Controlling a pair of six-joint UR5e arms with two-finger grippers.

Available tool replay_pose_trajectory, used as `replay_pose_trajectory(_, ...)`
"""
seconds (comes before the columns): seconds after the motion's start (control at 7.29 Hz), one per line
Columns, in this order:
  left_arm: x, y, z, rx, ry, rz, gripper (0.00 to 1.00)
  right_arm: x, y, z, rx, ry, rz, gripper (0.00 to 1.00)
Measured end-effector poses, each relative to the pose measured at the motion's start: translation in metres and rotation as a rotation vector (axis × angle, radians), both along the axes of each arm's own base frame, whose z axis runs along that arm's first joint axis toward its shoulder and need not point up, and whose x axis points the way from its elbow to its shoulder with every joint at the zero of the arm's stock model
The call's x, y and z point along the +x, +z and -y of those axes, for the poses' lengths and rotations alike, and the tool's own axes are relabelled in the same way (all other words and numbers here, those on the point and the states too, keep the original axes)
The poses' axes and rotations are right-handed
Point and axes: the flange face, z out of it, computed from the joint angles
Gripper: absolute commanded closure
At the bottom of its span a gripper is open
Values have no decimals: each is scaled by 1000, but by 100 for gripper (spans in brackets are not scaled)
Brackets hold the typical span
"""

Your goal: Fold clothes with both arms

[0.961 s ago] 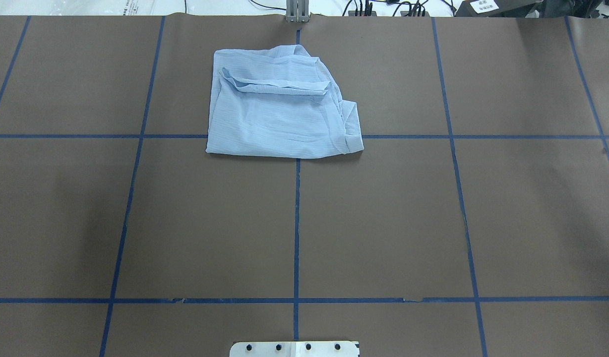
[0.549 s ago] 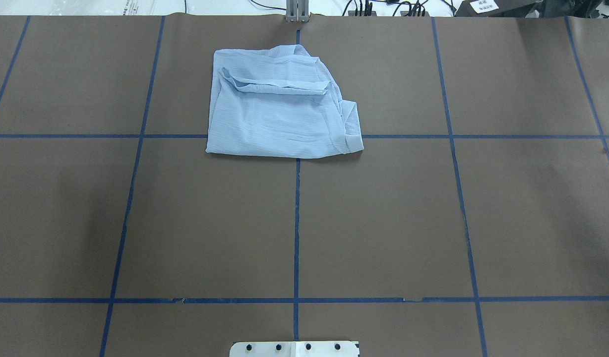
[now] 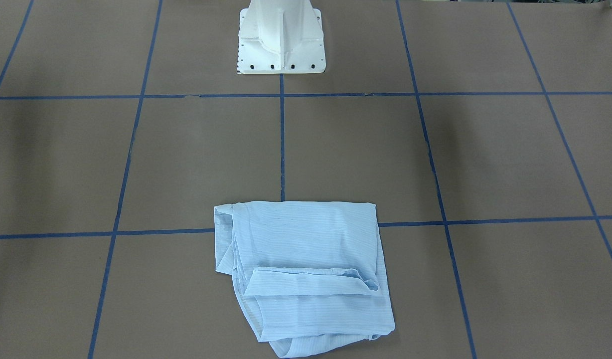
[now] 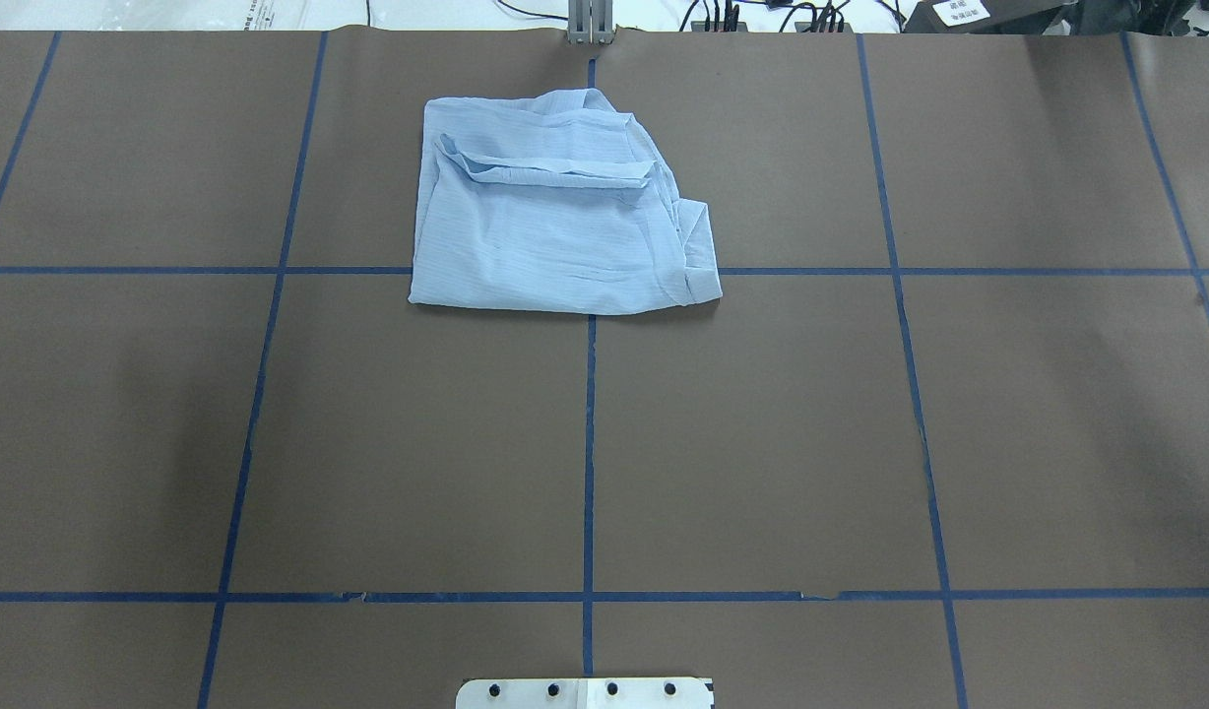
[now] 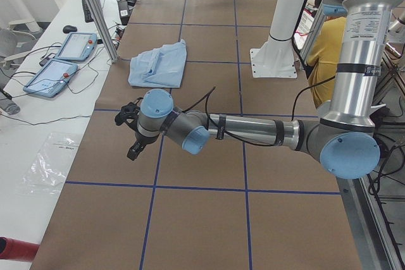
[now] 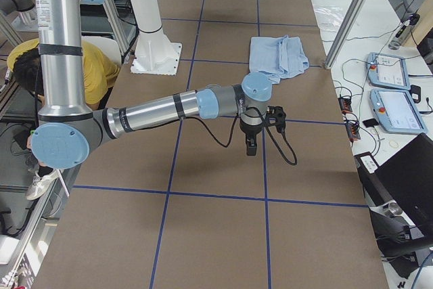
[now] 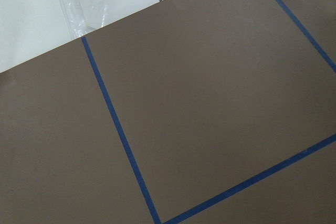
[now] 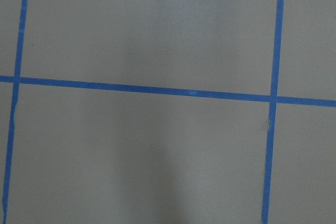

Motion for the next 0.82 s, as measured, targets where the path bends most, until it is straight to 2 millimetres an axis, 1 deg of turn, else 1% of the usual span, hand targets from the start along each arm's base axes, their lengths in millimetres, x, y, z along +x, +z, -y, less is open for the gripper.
replay_pose_trajectory(0.27,0,0,-3,7,1,0,1,-1,1,2,-1,2,-1,0)
replay_pose_trajectory(0.82,0,-2,-2,17,4,8,1,-2,1,5,9,-1,-9,0)
